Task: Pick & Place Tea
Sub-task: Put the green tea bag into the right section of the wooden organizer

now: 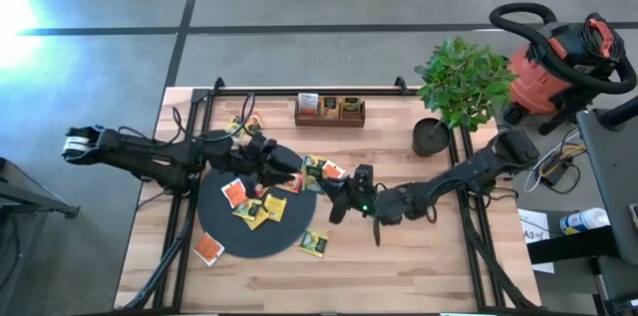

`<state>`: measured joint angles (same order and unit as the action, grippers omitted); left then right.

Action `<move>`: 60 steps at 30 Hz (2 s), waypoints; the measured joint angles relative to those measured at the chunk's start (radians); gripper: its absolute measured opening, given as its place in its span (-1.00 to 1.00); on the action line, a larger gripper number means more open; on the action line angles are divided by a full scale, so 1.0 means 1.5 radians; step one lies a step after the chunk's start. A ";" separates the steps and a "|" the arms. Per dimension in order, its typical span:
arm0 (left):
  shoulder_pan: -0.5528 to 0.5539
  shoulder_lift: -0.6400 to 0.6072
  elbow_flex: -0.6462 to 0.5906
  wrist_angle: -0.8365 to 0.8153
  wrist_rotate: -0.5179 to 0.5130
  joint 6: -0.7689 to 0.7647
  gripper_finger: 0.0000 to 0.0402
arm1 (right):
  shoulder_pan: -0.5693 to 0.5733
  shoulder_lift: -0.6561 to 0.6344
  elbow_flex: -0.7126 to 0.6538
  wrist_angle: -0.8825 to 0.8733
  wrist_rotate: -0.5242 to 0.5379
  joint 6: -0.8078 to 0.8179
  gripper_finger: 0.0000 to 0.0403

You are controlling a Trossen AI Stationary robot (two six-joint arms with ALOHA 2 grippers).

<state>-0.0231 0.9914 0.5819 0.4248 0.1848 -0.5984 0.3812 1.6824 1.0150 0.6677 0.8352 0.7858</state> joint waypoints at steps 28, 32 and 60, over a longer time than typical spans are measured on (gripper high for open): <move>0.002 0.082 0.019 0.038 0.025 -0.007 -0.37 | -0.051 0.001 -0.039 0.090 -0.138 -0.016 -0.96; 0.002 0.117 0.038 0.049 0.038 -0.003 -0.37 | -0.063 0.001 -0.036 0.090 -0.156 -0.016 -0.96; 0.004 0.137 0.058 -0.042 0.071 0.067 -0.92 | -0.063 -0.014 -0.036 -0.013 -0.177 0.030 -0.26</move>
<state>-0.0177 1.1965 0.6682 0.3613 0.2907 -0.4980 0.2871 1.6619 0.9611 0.6486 0.5690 0.8311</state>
